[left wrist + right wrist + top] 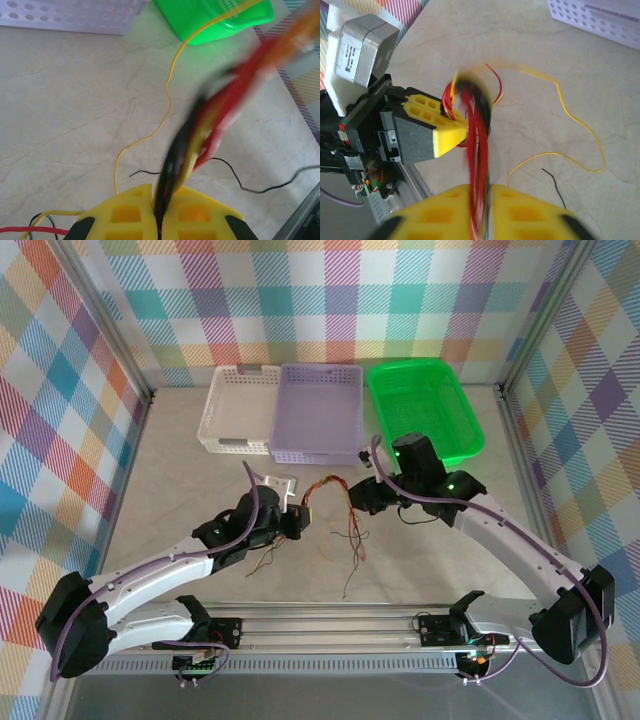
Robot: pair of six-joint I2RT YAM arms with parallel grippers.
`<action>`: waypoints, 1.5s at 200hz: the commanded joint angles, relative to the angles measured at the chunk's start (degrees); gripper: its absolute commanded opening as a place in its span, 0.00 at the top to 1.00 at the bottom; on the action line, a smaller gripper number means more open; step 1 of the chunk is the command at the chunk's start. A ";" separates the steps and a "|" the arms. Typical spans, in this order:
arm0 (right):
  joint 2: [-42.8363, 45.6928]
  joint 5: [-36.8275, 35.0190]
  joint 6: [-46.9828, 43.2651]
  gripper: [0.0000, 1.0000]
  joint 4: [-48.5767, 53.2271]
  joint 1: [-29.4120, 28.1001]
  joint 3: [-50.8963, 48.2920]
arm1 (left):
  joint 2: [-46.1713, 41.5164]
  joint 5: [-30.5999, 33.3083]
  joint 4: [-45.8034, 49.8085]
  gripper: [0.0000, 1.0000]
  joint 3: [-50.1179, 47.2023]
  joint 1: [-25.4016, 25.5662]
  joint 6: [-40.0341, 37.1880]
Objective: Untangle the cables
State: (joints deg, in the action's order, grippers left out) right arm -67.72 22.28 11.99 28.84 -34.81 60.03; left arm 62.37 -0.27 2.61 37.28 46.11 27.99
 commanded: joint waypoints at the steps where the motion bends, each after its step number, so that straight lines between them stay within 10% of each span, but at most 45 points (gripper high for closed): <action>1: 4.91 4.09 2.13 0.46 -4.64 0.79 -1.82 | 1.25 3.09 5.57 1.00 4.72 0.24 4.27; 37: 11.45 5.32 2.95 0.24 -9.18 0.79 -5.15 | 4.87 2.32 11.41 1.00 11.78 0.22 8.57; 140: 10.89 10.16 7.69 0.27 -32.42 -3.78 -21.90 | 5.52 -5.31 12.81 1.00 20.16 0.28 19.05; 280: -1.04 -15.55 5.37 0.53 -38.42 -15.06 -19.69 | 3.37 -9.57 7.16 1.00 18.84 0.26 29.16; 300: -1.53 -17.22 4.98 0.70 -37.89 -16.23 -18.86 | 3.35 -9.81 6.84 1.00 18.67 0.23 29.77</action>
State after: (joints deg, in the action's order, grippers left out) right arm -68.62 8.84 17.78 -7.70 -49.47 38.57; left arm 67.37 -8.80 12.93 56.29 46.09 56.03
